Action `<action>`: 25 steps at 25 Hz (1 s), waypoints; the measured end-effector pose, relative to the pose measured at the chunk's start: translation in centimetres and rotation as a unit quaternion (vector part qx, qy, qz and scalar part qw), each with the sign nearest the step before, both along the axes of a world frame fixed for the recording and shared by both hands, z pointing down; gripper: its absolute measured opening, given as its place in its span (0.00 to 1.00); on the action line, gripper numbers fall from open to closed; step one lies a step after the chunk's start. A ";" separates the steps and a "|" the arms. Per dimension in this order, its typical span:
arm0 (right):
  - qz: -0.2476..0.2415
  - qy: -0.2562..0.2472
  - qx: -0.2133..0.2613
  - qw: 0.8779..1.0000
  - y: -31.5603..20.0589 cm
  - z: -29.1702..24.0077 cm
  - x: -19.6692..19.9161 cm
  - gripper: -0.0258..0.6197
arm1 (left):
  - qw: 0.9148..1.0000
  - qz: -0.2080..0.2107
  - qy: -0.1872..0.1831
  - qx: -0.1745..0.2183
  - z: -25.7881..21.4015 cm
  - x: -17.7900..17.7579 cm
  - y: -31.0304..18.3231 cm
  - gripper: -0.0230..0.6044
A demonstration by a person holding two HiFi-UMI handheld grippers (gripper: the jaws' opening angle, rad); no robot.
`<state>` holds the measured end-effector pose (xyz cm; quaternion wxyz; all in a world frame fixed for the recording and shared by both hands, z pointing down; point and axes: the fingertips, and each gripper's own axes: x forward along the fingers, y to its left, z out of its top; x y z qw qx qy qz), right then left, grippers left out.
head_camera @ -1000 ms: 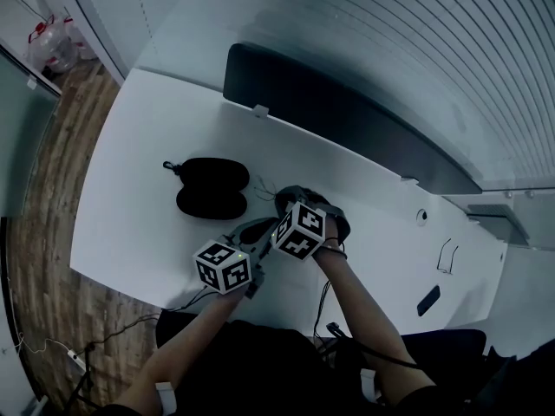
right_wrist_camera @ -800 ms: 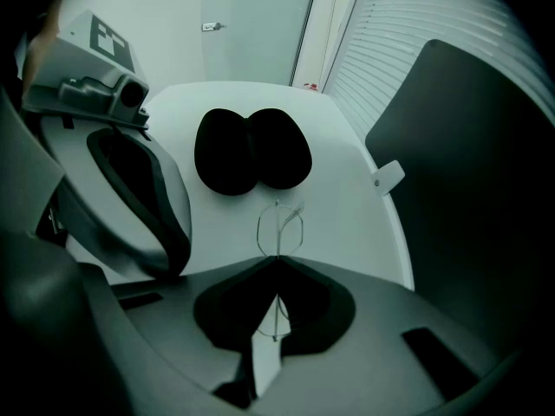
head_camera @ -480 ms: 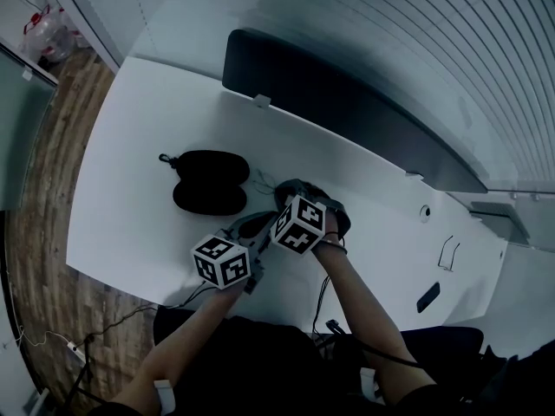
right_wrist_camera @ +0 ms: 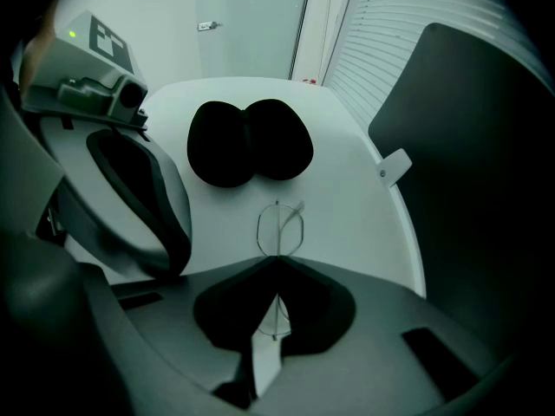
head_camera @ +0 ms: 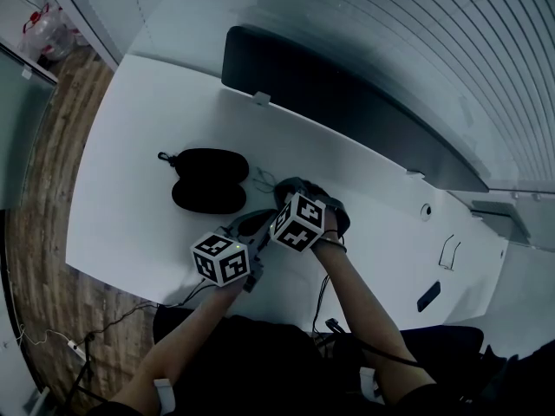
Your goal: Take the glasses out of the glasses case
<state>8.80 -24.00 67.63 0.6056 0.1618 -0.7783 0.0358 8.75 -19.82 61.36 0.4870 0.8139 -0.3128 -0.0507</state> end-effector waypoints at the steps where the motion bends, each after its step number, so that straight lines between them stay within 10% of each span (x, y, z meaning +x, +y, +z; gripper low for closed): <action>1: 0.000 0.000 0.000 1.000 0.0 0.0 0.0 0.07 | 1.000 0.000 0.000 0.000 0.0 0.0 0.0 0.05; 25: 0.044 -0.036 0.036 0.998 -0.1 -2.7 -0.8 0.07 | 1.000 0.004 0.002 0.030 -2.2 -0.8 0.4 0.05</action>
